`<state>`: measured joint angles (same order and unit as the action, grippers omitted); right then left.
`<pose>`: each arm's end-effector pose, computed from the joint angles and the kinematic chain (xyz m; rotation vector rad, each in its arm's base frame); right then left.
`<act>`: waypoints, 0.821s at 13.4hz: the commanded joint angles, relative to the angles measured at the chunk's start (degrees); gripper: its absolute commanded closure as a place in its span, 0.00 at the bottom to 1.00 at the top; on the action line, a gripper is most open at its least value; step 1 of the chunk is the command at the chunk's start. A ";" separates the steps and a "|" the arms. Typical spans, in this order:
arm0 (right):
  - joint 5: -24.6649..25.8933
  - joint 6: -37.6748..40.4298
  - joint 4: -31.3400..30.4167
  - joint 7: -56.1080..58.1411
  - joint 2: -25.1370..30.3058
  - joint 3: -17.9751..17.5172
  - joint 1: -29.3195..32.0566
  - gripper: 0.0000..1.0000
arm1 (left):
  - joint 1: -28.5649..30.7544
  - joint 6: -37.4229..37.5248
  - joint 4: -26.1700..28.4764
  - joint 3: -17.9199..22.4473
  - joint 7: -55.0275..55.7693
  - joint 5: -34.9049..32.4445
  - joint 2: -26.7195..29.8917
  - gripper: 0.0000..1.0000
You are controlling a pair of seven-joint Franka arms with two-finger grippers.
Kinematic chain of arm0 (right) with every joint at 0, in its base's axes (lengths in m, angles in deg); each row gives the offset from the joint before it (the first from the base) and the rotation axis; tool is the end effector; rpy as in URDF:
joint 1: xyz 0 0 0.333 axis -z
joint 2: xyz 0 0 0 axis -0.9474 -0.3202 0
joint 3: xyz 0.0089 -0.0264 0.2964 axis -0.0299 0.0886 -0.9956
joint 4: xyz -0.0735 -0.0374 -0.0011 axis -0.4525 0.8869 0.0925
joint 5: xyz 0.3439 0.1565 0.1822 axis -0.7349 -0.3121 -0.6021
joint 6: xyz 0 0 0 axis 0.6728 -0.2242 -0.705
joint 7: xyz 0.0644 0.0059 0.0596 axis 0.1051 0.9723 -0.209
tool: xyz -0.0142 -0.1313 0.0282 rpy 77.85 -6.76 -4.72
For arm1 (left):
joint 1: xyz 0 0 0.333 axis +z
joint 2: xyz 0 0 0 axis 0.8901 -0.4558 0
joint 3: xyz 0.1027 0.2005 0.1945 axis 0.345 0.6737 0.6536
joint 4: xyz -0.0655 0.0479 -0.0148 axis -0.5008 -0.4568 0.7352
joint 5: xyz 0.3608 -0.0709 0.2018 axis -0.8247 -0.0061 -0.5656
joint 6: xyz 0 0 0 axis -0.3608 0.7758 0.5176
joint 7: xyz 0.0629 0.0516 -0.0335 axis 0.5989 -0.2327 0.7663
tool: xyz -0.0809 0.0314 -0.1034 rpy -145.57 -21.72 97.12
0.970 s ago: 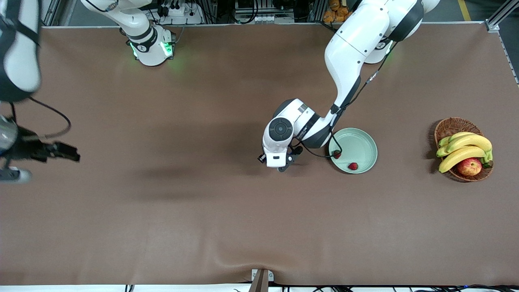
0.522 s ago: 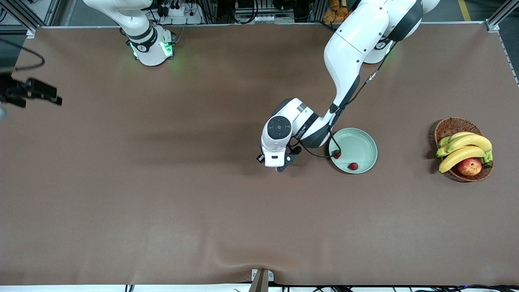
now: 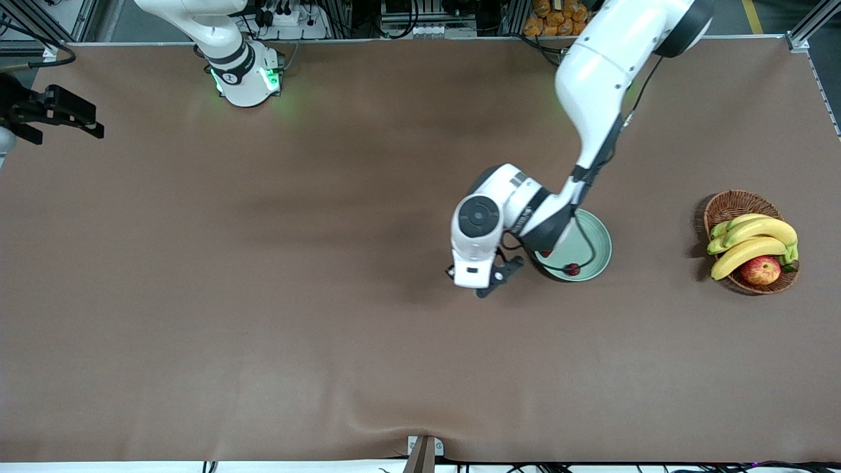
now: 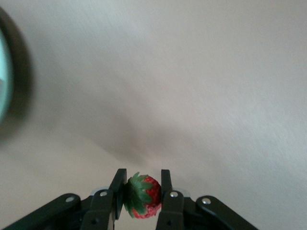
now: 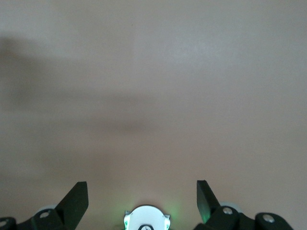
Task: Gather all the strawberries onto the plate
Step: 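Lower the third strawberry onto the plate and open the left gripper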
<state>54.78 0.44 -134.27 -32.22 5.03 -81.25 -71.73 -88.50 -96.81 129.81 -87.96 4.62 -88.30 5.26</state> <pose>0.5504 0.0013 0.6321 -3.1200 -0.1317 0.1694 0.5974 -0.4130 0.1873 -2.9124 -0.9543 0.0604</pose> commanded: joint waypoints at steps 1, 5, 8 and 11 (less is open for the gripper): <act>1.62 -3.59 -1.48 -0.26 1.31 -0.07 0.13 0.00 | 4.41 5.79 1.20 -0.42 -8.23 -1.28 3.23 1.00; 1.62 -5.10 -1.65 -0.26 0.78 0.02 0.66 0.00 | 10.04 10.64 3.56 -0.69 -17.04 -0.83 3.67 1.00; 1.62 -4.14 -1.65 -1.04 1.13 0.02 0.84 0.00 | 13.48 10.56 9.19 -0.95 -21.61 -0.75 5.52 1.00; 1.62 -4.48 -1.65 -1.13 1.04 0.11 1.80 0.00 | 15.06 10.38 11.57 -1.04 -22.49 -0.84 5.78 0.89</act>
<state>55.40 -3.68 -134.83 -32.67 4.99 -80.75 -71.19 -74.72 -86.56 137.71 -88.17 -16.81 -88.33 8.12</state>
